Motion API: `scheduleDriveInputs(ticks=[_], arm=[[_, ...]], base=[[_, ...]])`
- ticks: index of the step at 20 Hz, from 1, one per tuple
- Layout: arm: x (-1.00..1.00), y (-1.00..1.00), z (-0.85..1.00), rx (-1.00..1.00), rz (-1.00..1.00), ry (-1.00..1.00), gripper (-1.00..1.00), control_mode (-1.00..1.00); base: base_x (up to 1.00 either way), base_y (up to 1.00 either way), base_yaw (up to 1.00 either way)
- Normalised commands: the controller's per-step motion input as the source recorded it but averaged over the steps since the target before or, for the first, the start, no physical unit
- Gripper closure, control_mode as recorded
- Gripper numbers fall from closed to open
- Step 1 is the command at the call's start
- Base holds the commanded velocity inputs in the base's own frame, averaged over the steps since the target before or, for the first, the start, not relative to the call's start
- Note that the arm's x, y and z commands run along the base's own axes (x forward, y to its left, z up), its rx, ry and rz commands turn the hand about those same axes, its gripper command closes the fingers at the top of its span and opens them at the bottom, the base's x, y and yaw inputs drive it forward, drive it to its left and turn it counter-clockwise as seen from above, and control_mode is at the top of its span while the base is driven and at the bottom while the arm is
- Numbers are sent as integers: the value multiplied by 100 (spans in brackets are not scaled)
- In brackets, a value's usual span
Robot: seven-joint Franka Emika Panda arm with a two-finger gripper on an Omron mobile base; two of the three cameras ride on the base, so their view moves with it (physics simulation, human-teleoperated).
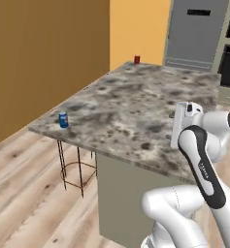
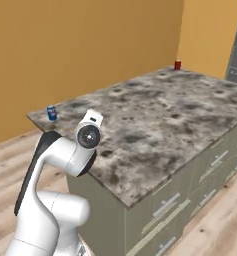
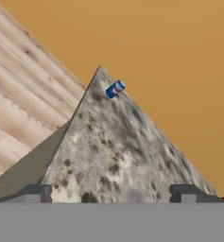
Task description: Four empty soda cans are scattered around the kitchen. Gather all the cans and cluster them next to the stove for recycling.
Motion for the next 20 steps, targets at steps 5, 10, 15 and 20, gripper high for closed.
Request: scheduleDriveInputs(ticks=[5, 10, 15, 20], arm=[[0, 0, 0, 0, 0, 0, -100, 100], [0, 0, 0, 0, 0, 0, -100, 100], [0, 0, 0, 0, 0, 0, -100, 100], [0, 0, 0, 0, 0, 0, -100, 100]], base=[[3, 21, -43], [4, 24, -43], [2, 47, -34], [0, 64, -25]])
